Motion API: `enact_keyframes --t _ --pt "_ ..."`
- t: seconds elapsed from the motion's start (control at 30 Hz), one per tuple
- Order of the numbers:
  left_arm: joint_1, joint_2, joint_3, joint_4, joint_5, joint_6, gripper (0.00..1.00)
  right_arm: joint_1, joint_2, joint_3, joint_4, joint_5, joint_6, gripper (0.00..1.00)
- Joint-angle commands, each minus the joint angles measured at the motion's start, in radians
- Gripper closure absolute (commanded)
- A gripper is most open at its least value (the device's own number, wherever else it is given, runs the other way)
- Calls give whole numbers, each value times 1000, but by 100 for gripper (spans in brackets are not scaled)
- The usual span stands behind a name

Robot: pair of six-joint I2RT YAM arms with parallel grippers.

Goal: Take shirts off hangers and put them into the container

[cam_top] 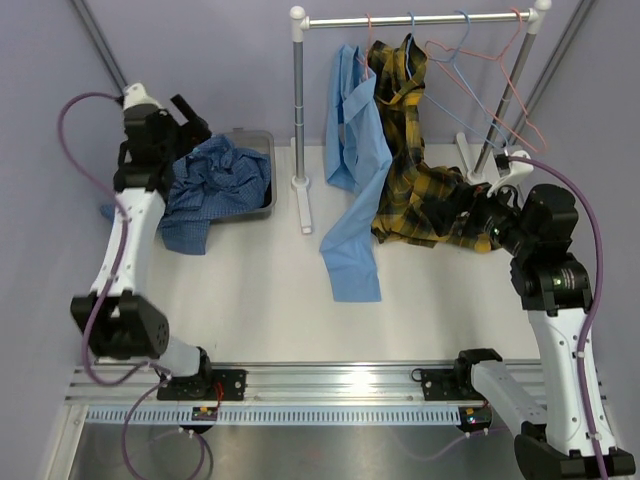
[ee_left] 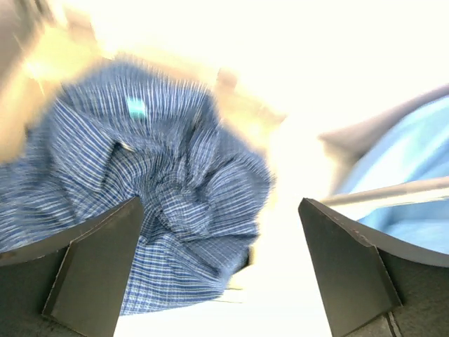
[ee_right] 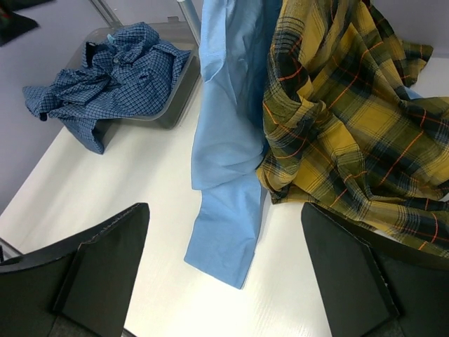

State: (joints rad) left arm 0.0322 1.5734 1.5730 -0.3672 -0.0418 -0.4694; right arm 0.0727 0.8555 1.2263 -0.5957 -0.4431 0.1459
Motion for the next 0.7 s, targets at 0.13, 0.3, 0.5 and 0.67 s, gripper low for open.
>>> enact_keyframes --t 0.13,0.3,0.5,0.67 --pt "63 -382 -528 219 -86 -178 1 47 -82 -34 20 -25 -11 1" --pt "74 -487 -761 355 -67 -126 1 96 -118 -74 19 -19 -19 0" --pt "61 -506 -949 353 -79 -190 1 147 -136 -93 11 23 -49 0" --pt "-4 -497 -999 330 -199 -241 2 183 -138 -94 10 33 -62 1"
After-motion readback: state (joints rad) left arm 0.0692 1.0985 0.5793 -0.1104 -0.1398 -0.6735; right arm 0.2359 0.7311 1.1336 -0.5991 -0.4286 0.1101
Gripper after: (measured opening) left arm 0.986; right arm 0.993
